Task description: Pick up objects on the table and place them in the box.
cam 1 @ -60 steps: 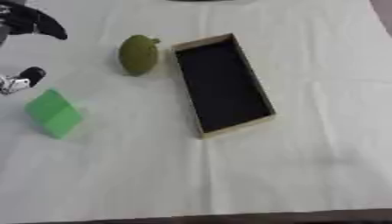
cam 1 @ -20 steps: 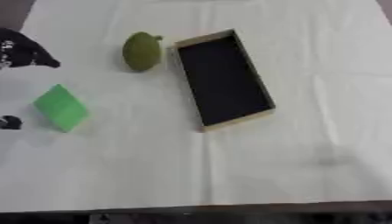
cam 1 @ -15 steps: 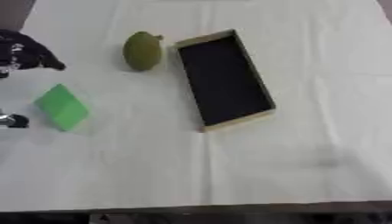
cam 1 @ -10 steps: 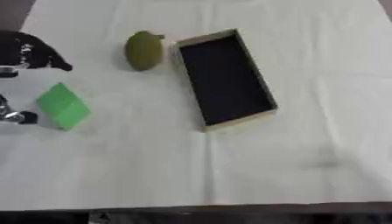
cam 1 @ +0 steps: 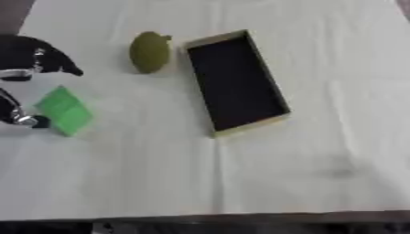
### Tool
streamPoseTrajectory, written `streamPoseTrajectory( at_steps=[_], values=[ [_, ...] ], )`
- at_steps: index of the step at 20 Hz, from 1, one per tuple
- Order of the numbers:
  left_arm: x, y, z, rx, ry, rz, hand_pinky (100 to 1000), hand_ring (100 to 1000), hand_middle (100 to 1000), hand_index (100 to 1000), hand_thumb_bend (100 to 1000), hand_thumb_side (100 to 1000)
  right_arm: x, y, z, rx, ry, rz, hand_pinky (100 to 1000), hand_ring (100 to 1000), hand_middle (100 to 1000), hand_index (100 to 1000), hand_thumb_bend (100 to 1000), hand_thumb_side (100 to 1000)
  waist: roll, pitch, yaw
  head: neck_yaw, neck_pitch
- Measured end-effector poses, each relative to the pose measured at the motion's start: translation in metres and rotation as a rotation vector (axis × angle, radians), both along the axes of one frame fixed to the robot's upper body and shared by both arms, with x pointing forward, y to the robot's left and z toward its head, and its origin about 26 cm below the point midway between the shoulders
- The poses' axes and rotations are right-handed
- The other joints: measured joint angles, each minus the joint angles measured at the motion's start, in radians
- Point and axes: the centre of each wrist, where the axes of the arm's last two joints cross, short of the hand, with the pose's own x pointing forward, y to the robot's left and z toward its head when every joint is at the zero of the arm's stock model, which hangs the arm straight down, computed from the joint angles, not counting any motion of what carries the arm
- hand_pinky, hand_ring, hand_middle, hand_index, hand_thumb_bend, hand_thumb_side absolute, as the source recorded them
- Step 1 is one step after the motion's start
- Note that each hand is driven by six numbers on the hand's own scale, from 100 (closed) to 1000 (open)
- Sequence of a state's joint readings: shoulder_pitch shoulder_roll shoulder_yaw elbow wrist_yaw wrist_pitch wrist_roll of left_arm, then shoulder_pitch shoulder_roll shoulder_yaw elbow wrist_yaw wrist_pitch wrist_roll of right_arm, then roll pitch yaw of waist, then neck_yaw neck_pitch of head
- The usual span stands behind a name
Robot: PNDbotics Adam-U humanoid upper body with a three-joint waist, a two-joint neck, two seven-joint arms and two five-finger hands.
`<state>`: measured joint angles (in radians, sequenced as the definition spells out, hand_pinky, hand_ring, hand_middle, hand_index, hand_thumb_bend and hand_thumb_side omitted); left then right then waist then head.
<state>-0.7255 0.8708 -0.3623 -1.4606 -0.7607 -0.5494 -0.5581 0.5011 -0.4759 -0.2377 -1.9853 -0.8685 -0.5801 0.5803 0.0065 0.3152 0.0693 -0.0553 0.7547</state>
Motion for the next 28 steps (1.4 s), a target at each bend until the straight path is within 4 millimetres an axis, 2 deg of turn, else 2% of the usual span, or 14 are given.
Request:
streamPoseTrajectory(
  at_steps=[13, 14, 15, 16, 23, 28],
  values=[
    [0.004, 0.002, -0.005, 0.039, -0.001, 0.034, 899, 868, 792, 902, 557, 376, 0.0, 0.004, -0.003, -0.01, 0.007, 0.003, 1000, 1000, 637, 994, 100, 470, 0.0, 0.004, 0.0, 0.01, -0.001],
    [0.005, 0.002, -0.005, 0.039, 0.0, 0.035, 892, 859, 781, 888, 508, 362, 0.0, 0.004, -0.004, -0.01, 0.007, 0.003, 1000, 1000, 636, 995, 100, 470, 0.0, 0.004, 0.0, 0.012, -0.004],
    [0.005, 0.003, -0.005, 0.038, 0.002, 0.037, 891, 854, 777, 879, 473, 408, 0.0, 0.005, -0.004, -0.01, 0.008, 0.004, 1000, 1000, 636, 996, 100, 468, 0.001, 0.004, 0.0, 0.013, -0.007],
    [0.005, 0.003, -0.005, 0.036, 0.002, 0.035, 884, 845, 759, 868, 459, 342, 0.0, 0.006, -0.005, -0.013, 0.01, 0.005, 1000, 1000, 635, 996, 100, 470, 0.001, 0.005, 0.0, 0.013, -0.008],
    [0.007, -0.001, -0.008, 0.014, 0.012, 0.008, 855, 823, 721, 829, 480, 350, -0.001, 0.009, -0.008, -0.024, 0.016, 0.005, 1000, 1000, 633, 997, 100, 470, 0.002, 0.005, -0.001, 0.019, -0.009],
    [0.012, -0.001, -0.015, 0.024, 0.032, 0.034, 840, 806, 684, 796, 449, 339, -0.001, 0.012, -0.01, -0.024, 0.021, 0.011, 1000, 1000, 631, 998, 100, 470, 0.002, 0.006, -0.002, 0.024, -0.009]
  ],
)
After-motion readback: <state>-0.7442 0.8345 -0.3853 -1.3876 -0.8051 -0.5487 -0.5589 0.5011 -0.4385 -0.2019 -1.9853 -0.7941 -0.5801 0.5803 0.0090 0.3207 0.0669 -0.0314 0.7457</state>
